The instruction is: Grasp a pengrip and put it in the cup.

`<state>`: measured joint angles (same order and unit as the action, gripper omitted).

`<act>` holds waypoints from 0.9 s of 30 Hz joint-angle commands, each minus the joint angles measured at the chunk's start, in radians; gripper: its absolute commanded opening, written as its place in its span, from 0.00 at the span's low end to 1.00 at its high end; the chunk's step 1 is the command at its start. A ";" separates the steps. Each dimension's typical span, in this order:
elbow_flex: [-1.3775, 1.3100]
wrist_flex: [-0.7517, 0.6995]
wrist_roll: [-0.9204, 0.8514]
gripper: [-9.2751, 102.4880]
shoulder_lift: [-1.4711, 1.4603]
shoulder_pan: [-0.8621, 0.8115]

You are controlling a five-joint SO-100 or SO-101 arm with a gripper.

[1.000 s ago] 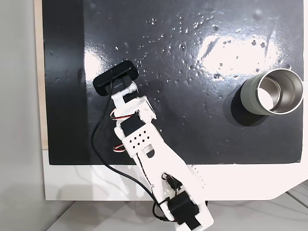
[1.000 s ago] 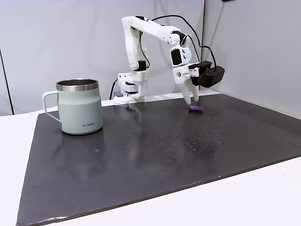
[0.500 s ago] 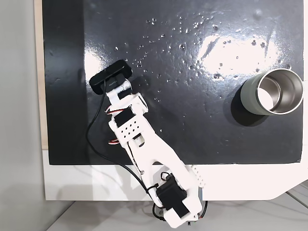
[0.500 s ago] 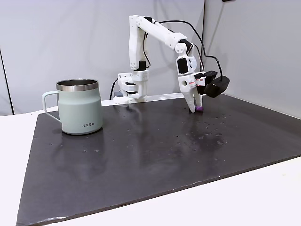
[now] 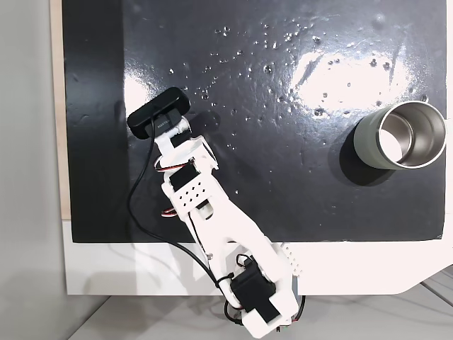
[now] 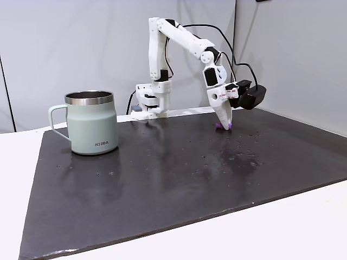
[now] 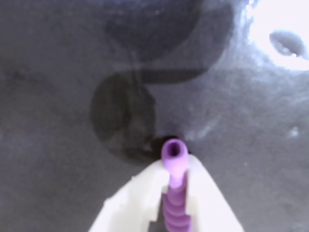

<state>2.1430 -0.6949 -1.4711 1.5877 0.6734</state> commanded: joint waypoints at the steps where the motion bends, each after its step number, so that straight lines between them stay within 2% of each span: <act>1: 0.011 0.020 0.003 0.08 0.020 -0.003; 5: 0.008 -0.008 0.040 0.08 0.074 -0.021; 11: -0.017 -0.130 0.167 0.08 0.272 -0.126; 17: -0.049 -0.232 0.213 0.08 0.457 -0.357; 22: -0.259 -0.388 0.252 0.08 0.480 -0.577; 27: -0.371 -0.394 0.267 0.08 0.502 -0.784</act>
<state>1.8837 -1.0891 -1.2195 2.0463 -0.0337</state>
